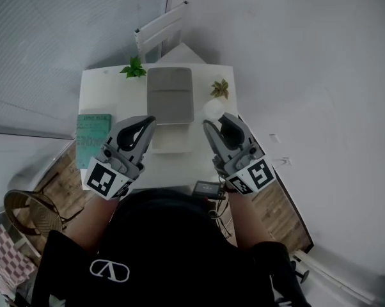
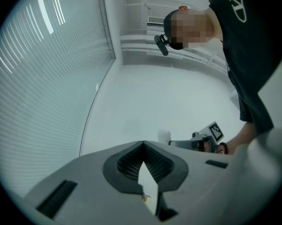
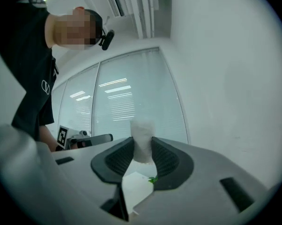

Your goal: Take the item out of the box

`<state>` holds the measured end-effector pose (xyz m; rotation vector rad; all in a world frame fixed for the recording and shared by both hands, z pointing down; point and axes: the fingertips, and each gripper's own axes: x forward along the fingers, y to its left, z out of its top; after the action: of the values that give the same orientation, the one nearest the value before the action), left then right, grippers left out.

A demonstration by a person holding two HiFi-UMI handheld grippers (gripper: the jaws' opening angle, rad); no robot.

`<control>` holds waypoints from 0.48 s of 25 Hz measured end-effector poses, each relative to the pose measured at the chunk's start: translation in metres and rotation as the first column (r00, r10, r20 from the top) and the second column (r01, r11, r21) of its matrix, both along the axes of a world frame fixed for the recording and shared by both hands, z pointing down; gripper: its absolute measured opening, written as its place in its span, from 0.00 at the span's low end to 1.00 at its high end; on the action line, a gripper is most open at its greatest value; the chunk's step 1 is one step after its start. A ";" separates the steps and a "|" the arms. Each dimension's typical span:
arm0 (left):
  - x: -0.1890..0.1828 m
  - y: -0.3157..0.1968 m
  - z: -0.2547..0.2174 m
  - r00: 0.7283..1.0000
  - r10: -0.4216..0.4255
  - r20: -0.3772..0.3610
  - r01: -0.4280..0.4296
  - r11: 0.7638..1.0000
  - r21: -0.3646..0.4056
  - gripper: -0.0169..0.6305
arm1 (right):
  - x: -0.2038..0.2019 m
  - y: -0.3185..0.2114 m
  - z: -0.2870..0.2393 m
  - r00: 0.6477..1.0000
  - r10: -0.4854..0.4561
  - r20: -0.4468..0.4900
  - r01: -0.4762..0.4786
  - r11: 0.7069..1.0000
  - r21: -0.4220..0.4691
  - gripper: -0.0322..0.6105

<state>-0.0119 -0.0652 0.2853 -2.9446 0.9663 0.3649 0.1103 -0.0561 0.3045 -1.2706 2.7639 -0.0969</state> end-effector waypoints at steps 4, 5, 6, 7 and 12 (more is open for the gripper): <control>0.002 -0.005 -0.013 1.000 -0.001 0.004 0.001 0.999 0.034 0.03 | 0.009 0.007 -0.016 0.999 0.044 0.032 -0.046 0.997 0.066 0.24; 0.002 -0.005 -0.014 1.000 -0.002 0.007 0.002 0.999 0.038 0.03 | 0.012 0.009 -0.018 0.998 0.051 0.039 -0.054 0.996 0.077 0.24; 0.002 -0.005 -0.015 1.000 -0.003 0.009 0.003 0.999 0.040 0.03 | 0.014 0.010 -0.020 0.997 0.058 0.045 -0.062 0.994 0.087 0.24; 0.002 -0.005 -0.017 1.000 -0.005 0.011 0.005 0.999 0.043 0.03 | 0.015 0.011 -0.021 0.997 0.064 0.048 -0.068 0.993 0.096 0.24; -0.001 -0.004 -0.021 1.000 -0.016 0.013 0.016 0.999 0.049 0.03 | 0.016 0.014 -0.022 0.996 0.077 0.052 -0.083 0.990 0.115 0.24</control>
<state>-0.0128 -0.0688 0.2644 -2.8906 0.9646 0.3627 0.1260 -0.0422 0.2820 -1.3289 2.6321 0.0397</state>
